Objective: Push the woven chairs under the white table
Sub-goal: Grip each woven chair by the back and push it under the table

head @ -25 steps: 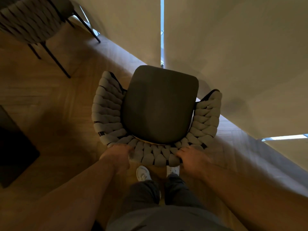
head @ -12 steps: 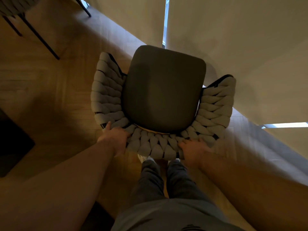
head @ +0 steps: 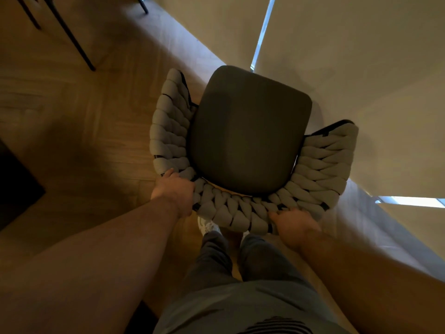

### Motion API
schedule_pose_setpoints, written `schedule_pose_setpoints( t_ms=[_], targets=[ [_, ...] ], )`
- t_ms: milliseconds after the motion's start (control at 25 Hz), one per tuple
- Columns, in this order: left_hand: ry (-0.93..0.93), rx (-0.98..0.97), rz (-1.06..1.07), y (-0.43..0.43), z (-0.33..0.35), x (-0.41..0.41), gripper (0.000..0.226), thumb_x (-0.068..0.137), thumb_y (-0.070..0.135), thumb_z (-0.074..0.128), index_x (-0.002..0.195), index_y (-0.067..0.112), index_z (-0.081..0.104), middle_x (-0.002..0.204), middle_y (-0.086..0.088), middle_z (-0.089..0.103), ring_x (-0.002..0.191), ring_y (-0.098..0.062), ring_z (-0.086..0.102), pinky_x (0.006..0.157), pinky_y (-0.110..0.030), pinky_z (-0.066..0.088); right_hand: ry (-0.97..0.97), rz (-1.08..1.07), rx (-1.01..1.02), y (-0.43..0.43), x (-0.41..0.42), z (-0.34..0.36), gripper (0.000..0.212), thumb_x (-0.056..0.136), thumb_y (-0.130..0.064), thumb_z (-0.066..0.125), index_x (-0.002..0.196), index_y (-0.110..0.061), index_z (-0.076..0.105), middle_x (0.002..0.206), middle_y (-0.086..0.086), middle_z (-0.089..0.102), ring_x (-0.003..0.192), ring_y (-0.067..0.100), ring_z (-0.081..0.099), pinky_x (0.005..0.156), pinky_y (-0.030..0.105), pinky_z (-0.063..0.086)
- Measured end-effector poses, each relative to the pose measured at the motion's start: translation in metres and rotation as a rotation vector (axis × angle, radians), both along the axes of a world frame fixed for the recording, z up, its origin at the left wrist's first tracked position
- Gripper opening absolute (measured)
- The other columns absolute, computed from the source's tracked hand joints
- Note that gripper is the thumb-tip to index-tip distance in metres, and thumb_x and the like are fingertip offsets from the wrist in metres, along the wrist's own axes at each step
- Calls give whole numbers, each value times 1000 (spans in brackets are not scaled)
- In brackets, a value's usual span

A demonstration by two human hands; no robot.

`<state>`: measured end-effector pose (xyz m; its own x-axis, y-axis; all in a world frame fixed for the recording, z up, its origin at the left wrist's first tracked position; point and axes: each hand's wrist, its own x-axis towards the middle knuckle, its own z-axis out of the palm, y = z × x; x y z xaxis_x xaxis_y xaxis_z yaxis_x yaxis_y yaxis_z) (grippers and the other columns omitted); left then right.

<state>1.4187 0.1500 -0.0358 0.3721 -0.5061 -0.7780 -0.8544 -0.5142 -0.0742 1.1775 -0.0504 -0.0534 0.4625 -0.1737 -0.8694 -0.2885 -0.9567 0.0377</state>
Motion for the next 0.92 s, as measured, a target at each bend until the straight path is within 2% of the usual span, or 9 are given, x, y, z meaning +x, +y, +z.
schedule_pose_setpoints(
  t_ms=[120,240,360,480,680,920],
  targets=[
    [3,-6,45,5,2,-4,50,85,45,73,132,31,61,135,0,61,138,-24,43,128,-47,13,7,40,22,-4,-1,1,50,101,-34,52,149,-27,39,137,6,60,123,32,55,101,49,47],
    [6,-24,118,8,5,-13,46,86,44,72,129,31,62,134,0,61,137,-23,44,129,-46,11,-3,117,31,-18,2,4,50,101,-28,53,149,-26,39,136,6,61,121,30,57,99,47,49],
    [-1,-26,211,10,11,-23,46,90,41,69,133,29,61,137,-1,60,139,-24,42,129,-45,10,-9,200,33,-37,17,8,49,101,-27,53,148,-26,41,138,7,60,124,30,57,104,47,48],
    [-11,-4,300,9,16,-33,50,88,43,70,136,29,60,138,-1,60,140,-23,41,129,-43,9,9,293,19,-51,31,10,52,100,-34,56,149,-26,40,141,9,58,128,31,55,107,47,44],
    [-40,-20,453,17,20,-57,48,92,39,65,139,31,59,140,0,60,140,-22,42,128,-44,6,-61,484,33,-72,51,10,39,104,-30,52,142,-23,46,132,6,64,115,26,61,102,42,50],
    [-9,-59,615,50,15,-74,47,91,45,66,135,32,61,135,3,61,136,-21,46,128,-46,7,-111,651,26,-65,88,15,40,107,-27,51,146,-21,45,136,7,63,119,25,62,102,38,48]
  ],
)
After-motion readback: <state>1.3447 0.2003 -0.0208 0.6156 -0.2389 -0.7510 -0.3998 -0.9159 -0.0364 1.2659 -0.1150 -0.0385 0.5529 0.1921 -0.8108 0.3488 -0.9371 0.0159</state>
